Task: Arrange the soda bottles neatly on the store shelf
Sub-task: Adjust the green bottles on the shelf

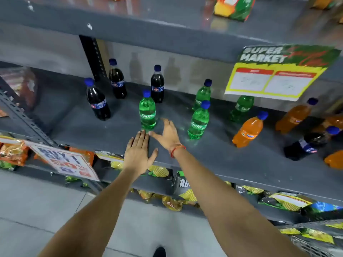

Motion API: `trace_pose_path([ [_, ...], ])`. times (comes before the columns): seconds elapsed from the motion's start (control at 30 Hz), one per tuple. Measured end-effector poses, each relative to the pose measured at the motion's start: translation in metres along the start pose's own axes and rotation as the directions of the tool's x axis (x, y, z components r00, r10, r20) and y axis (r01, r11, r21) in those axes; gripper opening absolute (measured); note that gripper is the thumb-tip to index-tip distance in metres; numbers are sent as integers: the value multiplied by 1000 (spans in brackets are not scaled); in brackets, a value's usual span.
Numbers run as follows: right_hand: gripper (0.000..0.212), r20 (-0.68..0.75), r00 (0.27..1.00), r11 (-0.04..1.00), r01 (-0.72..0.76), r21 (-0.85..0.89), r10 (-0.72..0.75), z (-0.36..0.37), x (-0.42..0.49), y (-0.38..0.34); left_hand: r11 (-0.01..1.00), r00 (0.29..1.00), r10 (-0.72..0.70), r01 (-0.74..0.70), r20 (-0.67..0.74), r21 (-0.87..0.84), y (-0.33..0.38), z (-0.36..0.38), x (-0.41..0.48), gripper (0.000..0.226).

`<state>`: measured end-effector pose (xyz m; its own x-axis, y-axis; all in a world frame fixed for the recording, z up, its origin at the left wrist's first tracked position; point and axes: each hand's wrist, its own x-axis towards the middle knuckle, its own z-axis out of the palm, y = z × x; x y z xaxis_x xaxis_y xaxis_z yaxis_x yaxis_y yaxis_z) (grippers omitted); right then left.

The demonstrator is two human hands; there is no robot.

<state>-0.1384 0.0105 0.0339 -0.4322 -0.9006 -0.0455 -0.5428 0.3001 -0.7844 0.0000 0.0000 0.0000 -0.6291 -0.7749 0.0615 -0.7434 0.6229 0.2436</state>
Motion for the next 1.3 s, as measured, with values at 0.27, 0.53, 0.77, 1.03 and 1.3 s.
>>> trace_pose_path([
  [0.27,59,-137,990,978,61,200,-34,17,28,-19,1000,999,2,0,-54,30,-3,5,2,72],
  [0.53,45,-238,970,986,83,148,-46,9,25,-12,999,999,-6,8,-50,37,-4,5,2,71],
  [0.77,46,-351,936,979,82,187,-11,-23,-34,30,1000,998,-3,5,-65,28,-6,6,1,70],
  [1.03,49,-539,843,994,51,96,9,-109,-108,96,999,994,15,-21,-109,-47,33,7,-12,70],
  [1.3,43,-653,751,995,-71,65,97,-183,-131,150,916,921,386,-390,-56,-96,186,34,-2,63],
])
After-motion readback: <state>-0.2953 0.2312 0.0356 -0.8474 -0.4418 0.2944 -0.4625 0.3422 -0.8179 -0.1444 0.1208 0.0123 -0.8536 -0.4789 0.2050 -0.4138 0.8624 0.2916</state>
